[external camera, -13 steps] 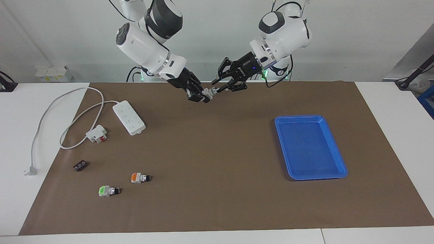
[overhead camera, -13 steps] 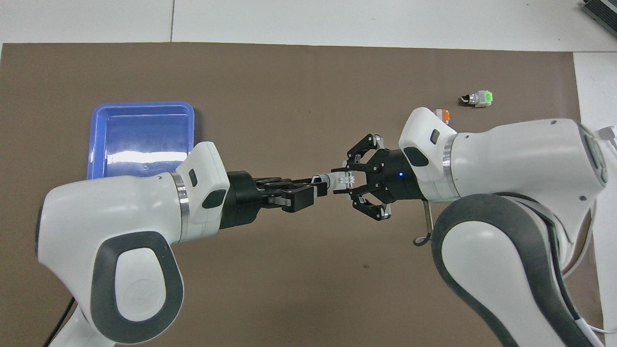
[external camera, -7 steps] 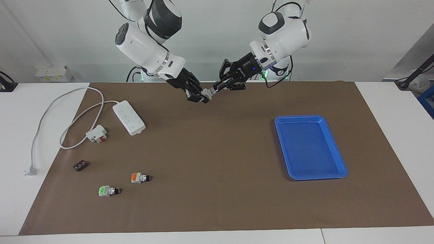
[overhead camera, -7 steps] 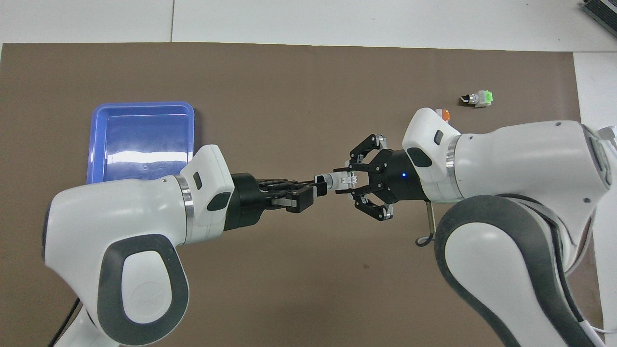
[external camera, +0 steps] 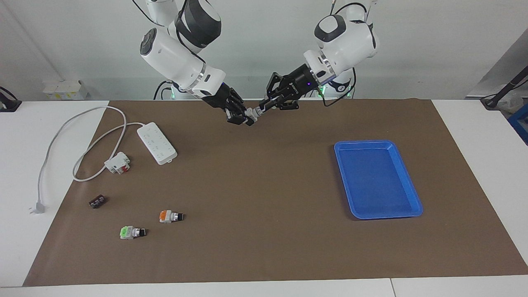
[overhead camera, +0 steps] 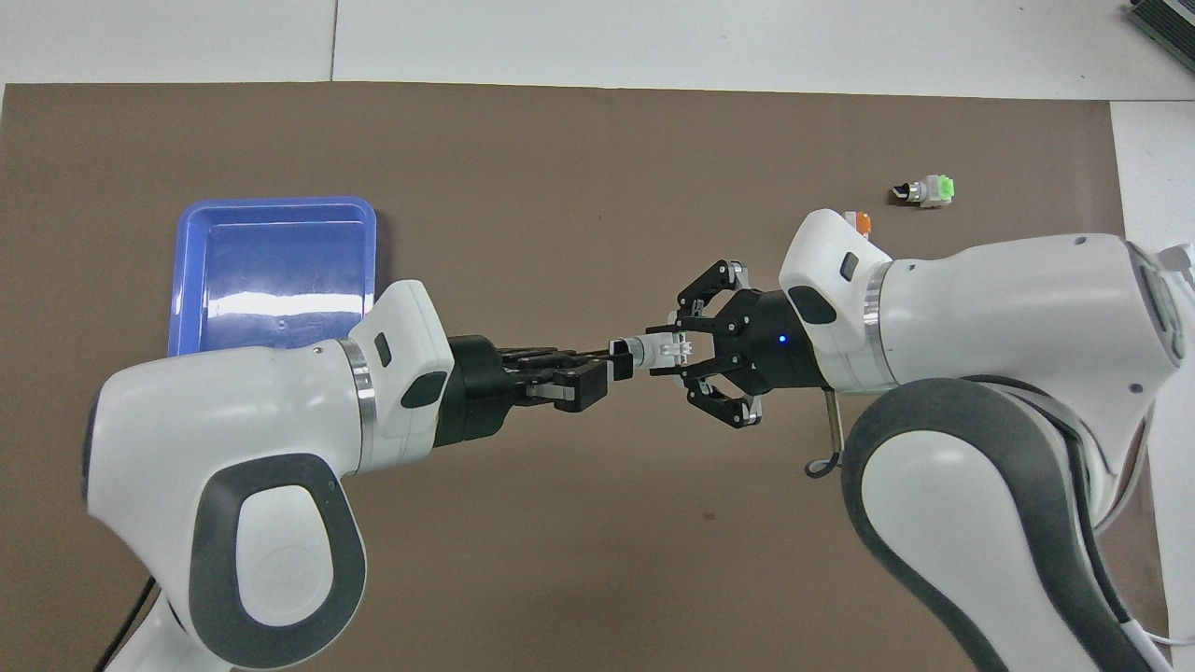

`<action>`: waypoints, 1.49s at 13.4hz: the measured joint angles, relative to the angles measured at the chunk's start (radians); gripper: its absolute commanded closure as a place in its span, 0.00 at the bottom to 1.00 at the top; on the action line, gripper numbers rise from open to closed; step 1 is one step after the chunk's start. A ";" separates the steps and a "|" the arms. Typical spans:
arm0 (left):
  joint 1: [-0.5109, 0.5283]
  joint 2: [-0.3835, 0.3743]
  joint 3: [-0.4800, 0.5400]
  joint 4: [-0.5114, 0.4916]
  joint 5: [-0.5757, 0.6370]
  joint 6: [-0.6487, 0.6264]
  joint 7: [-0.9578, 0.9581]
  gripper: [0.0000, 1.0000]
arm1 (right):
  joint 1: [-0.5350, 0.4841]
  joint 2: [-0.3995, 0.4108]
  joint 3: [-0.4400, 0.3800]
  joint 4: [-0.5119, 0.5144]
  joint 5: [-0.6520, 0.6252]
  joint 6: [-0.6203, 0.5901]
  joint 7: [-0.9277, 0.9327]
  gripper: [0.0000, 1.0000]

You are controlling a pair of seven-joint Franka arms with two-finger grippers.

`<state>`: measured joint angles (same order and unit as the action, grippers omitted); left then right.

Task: Turn and place switch with both arms

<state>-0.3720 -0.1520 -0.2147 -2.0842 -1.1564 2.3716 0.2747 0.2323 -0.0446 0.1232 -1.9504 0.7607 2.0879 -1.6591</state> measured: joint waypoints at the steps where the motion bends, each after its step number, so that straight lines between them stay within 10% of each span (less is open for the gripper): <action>1: 0.000 0.001 0.002 -0.002 0.000 0.003 -0.044 1.00 | 0.000 -0.002 -0.001 0.000 0.001 0.000 0.000 1.00; 20: -0.016 0.001 -0.017 -0.003 -0.001 0.095 -1.300 1.00 | -0.001 -0.002 -0.002 -0.008 0.001 0.019 0.000 1.00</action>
<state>-0.3881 -0.1507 -0.2319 -2.0877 -1.1573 2.4661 -1.0257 0.2310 -0.0464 0.1213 -1.9585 0.7616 2.1068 -1.6592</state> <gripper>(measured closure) 0.907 0.674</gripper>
